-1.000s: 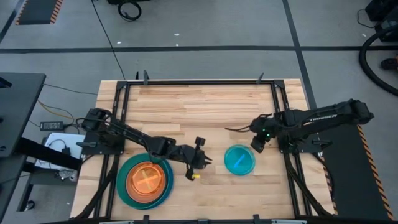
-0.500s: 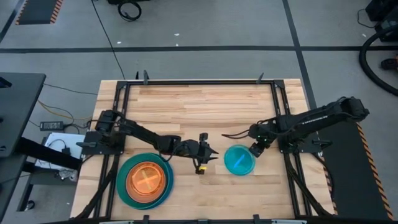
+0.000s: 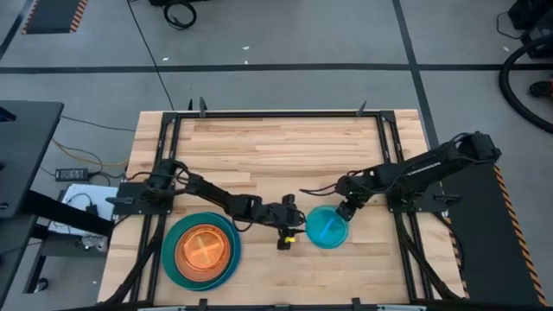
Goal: Stack plastic plates
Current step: Stack the light blue plate on top of the orange plate
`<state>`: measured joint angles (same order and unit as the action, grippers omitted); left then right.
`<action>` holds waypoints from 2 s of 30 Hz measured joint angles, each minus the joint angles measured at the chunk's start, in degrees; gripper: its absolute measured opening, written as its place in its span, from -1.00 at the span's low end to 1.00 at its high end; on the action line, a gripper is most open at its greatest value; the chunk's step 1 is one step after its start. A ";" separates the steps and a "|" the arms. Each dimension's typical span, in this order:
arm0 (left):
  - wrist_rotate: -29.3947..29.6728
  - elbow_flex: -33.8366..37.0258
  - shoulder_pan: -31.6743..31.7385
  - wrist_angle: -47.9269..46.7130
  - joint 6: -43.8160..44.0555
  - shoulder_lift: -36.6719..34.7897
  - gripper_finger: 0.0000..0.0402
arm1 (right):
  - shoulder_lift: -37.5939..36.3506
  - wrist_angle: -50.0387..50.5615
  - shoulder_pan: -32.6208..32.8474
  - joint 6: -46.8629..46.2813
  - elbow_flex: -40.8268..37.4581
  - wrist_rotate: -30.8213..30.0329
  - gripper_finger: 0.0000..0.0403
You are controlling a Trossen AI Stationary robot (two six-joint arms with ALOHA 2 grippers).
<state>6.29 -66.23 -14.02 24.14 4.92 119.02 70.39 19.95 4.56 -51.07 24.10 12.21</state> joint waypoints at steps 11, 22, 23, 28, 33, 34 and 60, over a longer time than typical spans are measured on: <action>1.89 -3.56 -4.80 -9.97 -4.21 -0.95 -0.23 | 2.25 -5.88 -1.31 4.59 0.02 1.01 -0.54; 4.19 -3.71 -5.86 -10.79 -14.90 -0.92 -0.23 | 4.68 -11.49 -2.51 9.84 0.04 3.01 -0.92; 4.21 -3.73 -5.86 -10.55 -16.08 -0.92 -0.23 | 4.93 -12.11 -2.72 10.35 0.04 2.96 -0.95; 5.68 -3.73 -5.65 -8.07 -18.72 -0.94 -0.23 | 3.93 -11.74 -4.05 11.22 0.04 3.96 -0.96; 5.64 -6.60 -5.36 -12.44 -23.60 -0.94 -0.23 | 2.23 -13.01 -5.19 10.30 0.04 6.10 -0.98; 5.28 -8.21 -5.32 -15.09 -24.50 -1.00 -0.23 | 2.25 -13.42 -5.41 9.72 0.04 6.31 -0.98; 3.19 -19.27 -2.43 -39.41 -73.93 -0.74 -0.23 | 2.49 -16.58 -11.59 5.85 0.04 19.34 -0.99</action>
<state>9.49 -85.49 -16.45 -15.26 -69.01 118.28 72.88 3.36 -7.03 -45.22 24.14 31.54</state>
